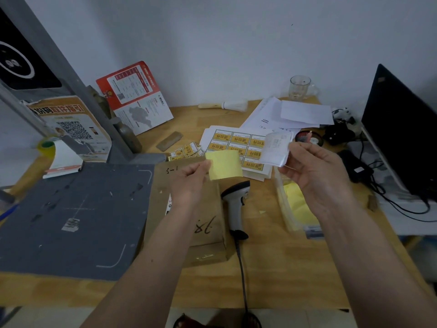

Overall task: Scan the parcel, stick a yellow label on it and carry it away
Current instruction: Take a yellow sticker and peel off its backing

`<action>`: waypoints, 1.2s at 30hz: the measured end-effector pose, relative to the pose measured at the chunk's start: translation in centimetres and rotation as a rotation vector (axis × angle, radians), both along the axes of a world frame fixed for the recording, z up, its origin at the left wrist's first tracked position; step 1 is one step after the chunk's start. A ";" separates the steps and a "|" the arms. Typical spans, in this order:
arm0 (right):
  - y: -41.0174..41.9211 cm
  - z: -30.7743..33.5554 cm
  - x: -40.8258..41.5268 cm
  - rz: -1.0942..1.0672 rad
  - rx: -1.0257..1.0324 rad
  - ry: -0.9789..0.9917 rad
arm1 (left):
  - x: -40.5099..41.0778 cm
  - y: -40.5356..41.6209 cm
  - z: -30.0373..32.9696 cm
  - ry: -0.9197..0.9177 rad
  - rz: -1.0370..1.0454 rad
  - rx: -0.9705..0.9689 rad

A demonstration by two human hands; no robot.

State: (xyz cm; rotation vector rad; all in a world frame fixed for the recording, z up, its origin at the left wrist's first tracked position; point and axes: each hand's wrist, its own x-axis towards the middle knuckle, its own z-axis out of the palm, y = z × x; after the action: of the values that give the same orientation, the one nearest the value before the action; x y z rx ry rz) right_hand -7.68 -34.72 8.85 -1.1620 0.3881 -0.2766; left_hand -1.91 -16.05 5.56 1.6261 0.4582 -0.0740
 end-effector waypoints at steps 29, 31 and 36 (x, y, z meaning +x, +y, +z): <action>2.8 -3.2 1.3 -0.041 -0.454 0.090 | -2.4 -2.7 0.3 -0.036 -0.151 0.048; 5.5 -3.5 1.9 0.033 -0.642 0.027 | -2.9 -1.1 1.2 -0.036 -0.112 -0.018; 11.5 -4.2 2.7 0.183 -1.065 -0.122 | -2.9 3.7 1.4 0.065 -0.037 -0.109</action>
State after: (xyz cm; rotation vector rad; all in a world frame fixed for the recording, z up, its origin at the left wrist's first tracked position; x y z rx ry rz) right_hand -4.98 -23.24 4.62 -2.1956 -0.0114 -0.4074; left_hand -4.76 -12.36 6.92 1.5284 0.4658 -0.1772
